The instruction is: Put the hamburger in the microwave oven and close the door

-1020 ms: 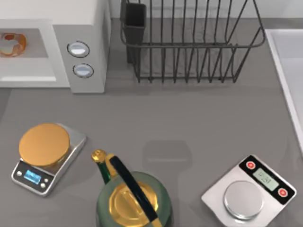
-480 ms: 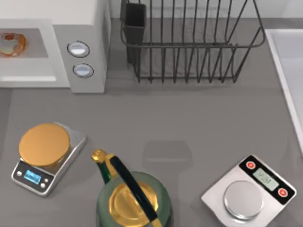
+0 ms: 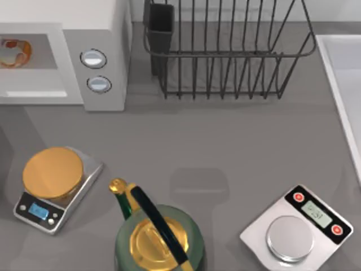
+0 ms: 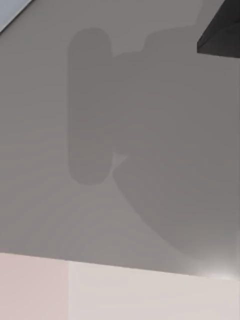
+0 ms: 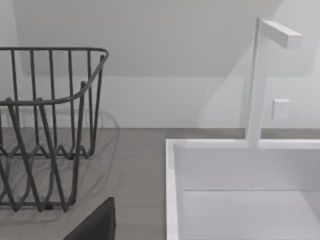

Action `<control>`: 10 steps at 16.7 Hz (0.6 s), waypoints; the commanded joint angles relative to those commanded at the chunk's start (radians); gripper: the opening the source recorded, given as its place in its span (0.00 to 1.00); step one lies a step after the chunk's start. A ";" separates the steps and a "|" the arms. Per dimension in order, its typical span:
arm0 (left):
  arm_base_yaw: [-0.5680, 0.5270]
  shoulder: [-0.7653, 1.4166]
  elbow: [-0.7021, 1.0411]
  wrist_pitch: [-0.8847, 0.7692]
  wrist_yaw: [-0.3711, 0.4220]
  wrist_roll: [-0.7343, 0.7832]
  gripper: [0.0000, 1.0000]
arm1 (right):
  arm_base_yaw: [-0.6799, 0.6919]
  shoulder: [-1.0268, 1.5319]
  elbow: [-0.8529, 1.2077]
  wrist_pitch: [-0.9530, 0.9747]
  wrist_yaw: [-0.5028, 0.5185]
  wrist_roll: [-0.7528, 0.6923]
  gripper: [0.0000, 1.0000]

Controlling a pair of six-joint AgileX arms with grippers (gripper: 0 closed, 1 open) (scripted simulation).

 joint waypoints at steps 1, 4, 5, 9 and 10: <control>0.000 0.000 0.000 0.000 0.000 0.000 0.00 | 0.000 0.000 0.000 0.000 0.000 0.000 1.00; 0.003 0.001 -0.004 -0.001 0.002 -0.003 0.00 | 0.000 0.000 0.000 0.000 0.000 0.000 1.00; -0.009 -0.013 -0.016 0.005 -0.009 -0.016 0.00 | 0.000 0.000 0.000 0.000 0.000 0.000 1.00; -0.142 -0.158 -0.139 0.052 -0.089 -0.148 0.00 | 0.000 0.000 0.000 0.000 0.000 0.000 1.00; -0.190 -0.204 -0.178 0.066 -0.112 -0.186 0.00 | 0.000 0.000 0.000 0.000 0.000 0.000 1.00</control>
